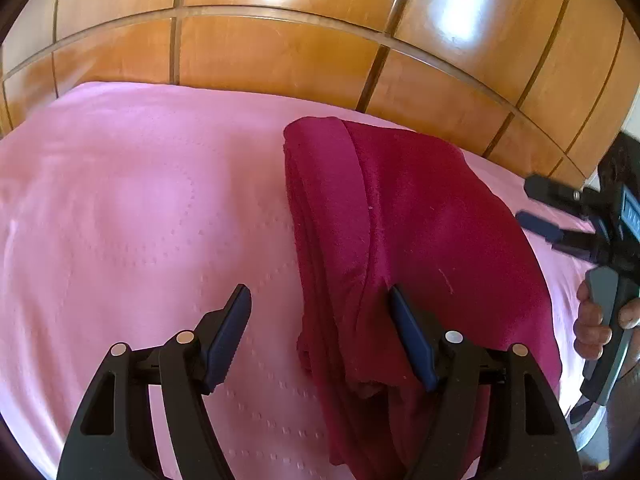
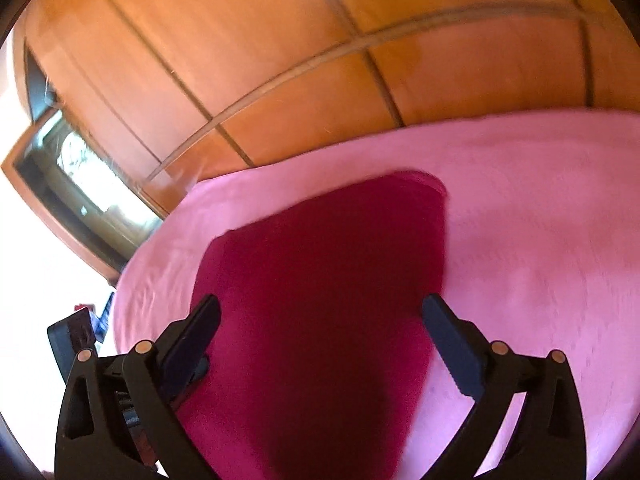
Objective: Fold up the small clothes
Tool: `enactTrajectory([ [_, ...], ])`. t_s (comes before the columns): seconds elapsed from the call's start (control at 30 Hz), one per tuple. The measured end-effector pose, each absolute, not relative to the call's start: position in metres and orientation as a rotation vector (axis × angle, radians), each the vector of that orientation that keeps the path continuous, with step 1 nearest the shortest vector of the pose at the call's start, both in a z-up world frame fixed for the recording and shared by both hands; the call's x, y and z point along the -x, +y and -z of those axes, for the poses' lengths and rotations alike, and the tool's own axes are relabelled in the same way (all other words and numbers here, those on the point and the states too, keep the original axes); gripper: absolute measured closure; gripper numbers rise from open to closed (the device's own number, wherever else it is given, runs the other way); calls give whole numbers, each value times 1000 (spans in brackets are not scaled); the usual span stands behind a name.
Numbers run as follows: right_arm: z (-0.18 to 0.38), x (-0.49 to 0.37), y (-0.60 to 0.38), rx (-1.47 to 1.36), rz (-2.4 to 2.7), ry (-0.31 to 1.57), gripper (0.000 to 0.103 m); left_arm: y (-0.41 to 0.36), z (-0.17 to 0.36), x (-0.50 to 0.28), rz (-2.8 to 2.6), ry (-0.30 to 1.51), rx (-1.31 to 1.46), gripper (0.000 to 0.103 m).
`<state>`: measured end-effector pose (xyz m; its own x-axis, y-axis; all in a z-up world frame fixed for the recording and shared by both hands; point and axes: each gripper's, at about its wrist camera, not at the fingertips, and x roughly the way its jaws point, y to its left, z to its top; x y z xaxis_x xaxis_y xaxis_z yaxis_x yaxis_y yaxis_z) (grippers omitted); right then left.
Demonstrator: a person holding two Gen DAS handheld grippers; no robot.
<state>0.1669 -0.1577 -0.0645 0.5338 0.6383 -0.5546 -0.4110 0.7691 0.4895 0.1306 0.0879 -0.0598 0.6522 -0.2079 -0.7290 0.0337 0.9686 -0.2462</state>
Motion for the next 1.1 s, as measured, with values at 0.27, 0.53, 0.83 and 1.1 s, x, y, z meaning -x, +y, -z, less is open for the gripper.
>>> enactTrajectory([
  [0.27, 91, -174, -173, -419, -695, 872, 4, 90, 62, -128, 144, 855, 232, 29],
  [0.53, 102, -174, -170, -441, -750, 916, 19, 92, 66, -129, 172, 851, 254, 29],
  [0.83, 110, -179, -166, -493, -791, 945, 27, 96, 73, -132, 234, 866, 324, 29],
  [1.1, 92, -164, -167, -445, -798, 927, 60, 115, 86, -134, 474, 861, 600, 61],
])
